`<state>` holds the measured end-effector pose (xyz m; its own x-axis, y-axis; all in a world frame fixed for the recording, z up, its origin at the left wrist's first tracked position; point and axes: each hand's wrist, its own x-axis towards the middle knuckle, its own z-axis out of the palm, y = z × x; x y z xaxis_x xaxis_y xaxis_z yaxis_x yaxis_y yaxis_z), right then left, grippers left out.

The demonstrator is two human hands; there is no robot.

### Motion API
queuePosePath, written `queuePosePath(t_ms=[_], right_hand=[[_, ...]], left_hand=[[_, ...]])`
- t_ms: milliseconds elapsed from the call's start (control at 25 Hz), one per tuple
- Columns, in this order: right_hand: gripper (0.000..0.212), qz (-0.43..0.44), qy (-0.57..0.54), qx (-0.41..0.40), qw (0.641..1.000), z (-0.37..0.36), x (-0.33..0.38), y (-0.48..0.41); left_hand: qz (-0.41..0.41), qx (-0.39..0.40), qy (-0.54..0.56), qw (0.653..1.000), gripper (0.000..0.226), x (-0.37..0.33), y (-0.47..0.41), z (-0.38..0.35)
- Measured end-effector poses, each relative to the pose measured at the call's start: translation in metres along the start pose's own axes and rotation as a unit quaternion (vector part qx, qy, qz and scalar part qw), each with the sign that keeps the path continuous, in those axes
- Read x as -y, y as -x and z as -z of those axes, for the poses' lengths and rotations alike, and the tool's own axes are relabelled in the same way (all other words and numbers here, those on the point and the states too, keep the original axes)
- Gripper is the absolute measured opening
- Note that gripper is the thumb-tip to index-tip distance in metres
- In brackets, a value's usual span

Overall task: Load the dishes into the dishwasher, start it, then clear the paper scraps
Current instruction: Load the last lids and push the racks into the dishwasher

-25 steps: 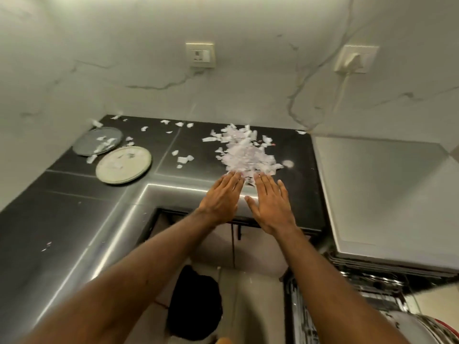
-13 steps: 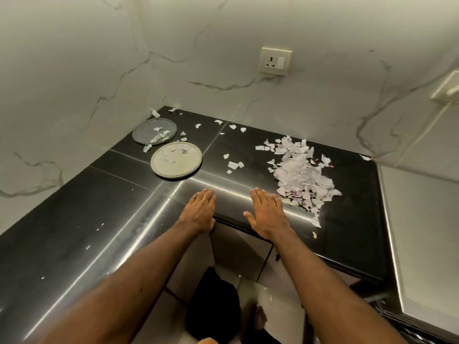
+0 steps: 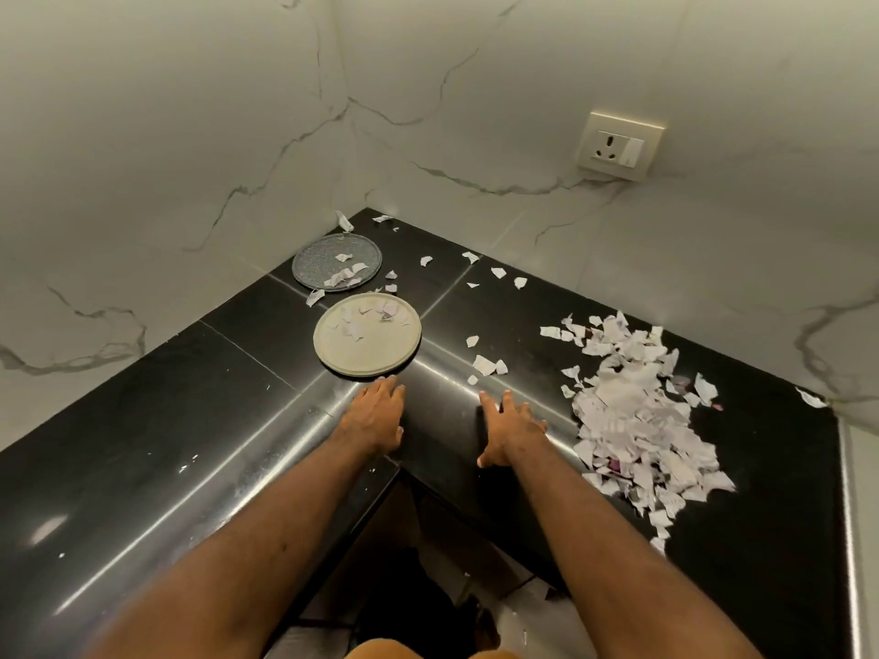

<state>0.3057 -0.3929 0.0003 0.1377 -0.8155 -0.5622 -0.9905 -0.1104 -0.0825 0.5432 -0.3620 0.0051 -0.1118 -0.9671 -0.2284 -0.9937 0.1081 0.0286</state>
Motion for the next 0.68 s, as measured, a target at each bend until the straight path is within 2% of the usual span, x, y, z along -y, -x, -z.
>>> queuePosePath(t_ms=[120, 240, 280, 360, 440, 600, 680], right_hand=[[0.13, -0.012, 0.038, 0.084, 0.996, 0.014, 0.008, -0.022], [0.104, -0.037, 0.014, 0.143, 0.989, 0.018, 0.021, -0.039], [0.097, -0.034, 0.03, 0.153, 0.987, 0.017, 0.026, -0.044], [0.099, -0.027, 0.131, 0.182, 0.974, 0.022, 0.033, -0.05], [0.1, -0.025, 0.189, 0.203, 0.96, 0.03, 0.039, -0.057], [0.06, -0.009, 0.238, 0.258, 0.936, 0.051, 0.043, -0.058], [0.064, 0.005, 0.261, 0.25, 0.932, 0.065, 0.036, -0.058]], left_hand=[[0.039, -0.007, 0.023, 0.999, 0.078, 0.008, -0.026, 0.006], [0.089, 0.016, 0.065, 0.994, 0.077, 0.015, -0.045, 0.005], [0.1, 0.023, 0.074, 0.992, 0.075, 0.015, -0.05, 0.004], [0.112, 0.021, 0.09, 0.989, 0.07, 0.014, -0.06, 0.001], [0.119, 0.01, 0.082, 0.99, 0.065, 0.011, -0.066, -0.002], [0.089, -0.018, 0.043, 0.995, 0.042, -0.012, -0.065, -0.004], [0.067, -0.022, 0.068, 0.995, 0.041, -0.03, -0.059, -0.007]])
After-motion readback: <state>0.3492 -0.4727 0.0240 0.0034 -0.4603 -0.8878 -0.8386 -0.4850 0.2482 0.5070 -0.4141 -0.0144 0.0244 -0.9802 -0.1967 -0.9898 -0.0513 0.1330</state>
